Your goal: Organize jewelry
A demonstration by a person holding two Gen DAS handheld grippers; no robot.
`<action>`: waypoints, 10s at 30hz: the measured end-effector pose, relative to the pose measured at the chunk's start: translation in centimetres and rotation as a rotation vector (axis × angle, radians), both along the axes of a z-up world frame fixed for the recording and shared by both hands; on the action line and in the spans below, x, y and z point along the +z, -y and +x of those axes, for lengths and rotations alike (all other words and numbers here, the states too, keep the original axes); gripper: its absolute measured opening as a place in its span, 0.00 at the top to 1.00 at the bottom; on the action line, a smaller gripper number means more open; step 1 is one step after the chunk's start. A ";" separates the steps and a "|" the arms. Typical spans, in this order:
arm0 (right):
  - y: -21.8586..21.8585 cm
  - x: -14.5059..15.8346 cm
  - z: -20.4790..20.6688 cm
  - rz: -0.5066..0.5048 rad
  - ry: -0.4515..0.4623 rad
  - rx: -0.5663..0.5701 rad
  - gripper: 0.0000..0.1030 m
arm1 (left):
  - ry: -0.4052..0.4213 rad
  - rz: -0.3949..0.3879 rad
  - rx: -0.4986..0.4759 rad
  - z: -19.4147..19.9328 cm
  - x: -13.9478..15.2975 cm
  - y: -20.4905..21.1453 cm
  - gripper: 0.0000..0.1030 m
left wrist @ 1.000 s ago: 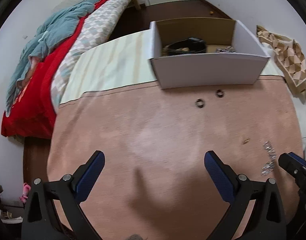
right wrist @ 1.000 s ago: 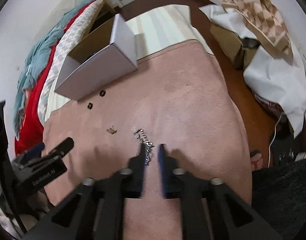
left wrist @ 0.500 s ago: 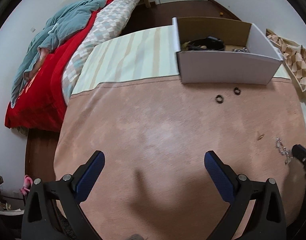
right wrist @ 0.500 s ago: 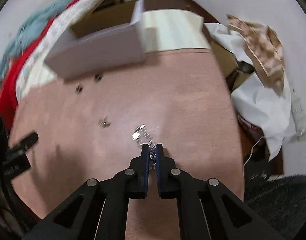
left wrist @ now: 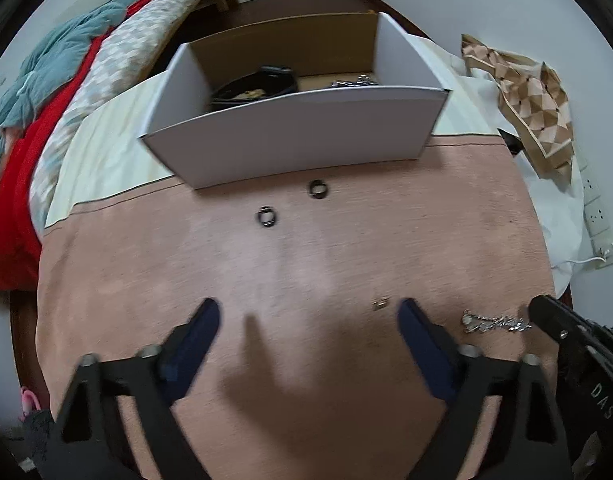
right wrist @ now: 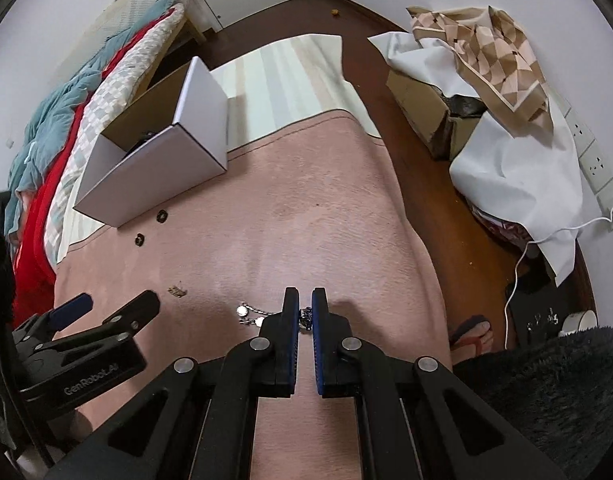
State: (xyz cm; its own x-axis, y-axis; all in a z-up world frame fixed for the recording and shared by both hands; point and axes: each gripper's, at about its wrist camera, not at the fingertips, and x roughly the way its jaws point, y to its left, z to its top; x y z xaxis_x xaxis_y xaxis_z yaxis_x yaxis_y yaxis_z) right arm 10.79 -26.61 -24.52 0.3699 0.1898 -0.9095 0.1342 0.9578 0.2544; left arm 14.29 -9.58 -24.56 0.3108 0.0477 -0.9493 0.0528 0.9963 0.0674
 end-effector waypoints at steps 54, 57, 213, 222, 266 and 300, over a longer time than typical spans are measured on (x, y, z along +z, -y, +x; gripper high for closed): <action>2.3 -0.1 1.2 0.077 -0.018 -0.094 0.94 | 0.036 -0.068 -0.042 0.7 -1.1 1.1 0.95; 2.2 0.2 1.4 0.078 -0.013 -0.094 0.94 | 0.044 -0.085 -0.041 0.3 -0.4 0.4 0.95; -7.9 0.3 6.1 -0.203 0.203 0.069 0.87 | 0.076 -0.052 0.052 3.4 -1.0 -3.6 0.36; -6.4 -0.4 6.4 -0.175 0.181 0.033 0.87 | 0.084 -0.063 0.034 3.2 -1.1 -2.8 0.89; -9.8 4.9 19.5 0.063 -0.026 0.189 0.69 | 0.038 -0.260 0.085 14.6 9.1 -9.0 0.66; -9.5 17.9 4.3 -0.353 0.212 0.127 0.01 | 0.322 -0.040 0.182 -2.5 20.1 -10.2 0.04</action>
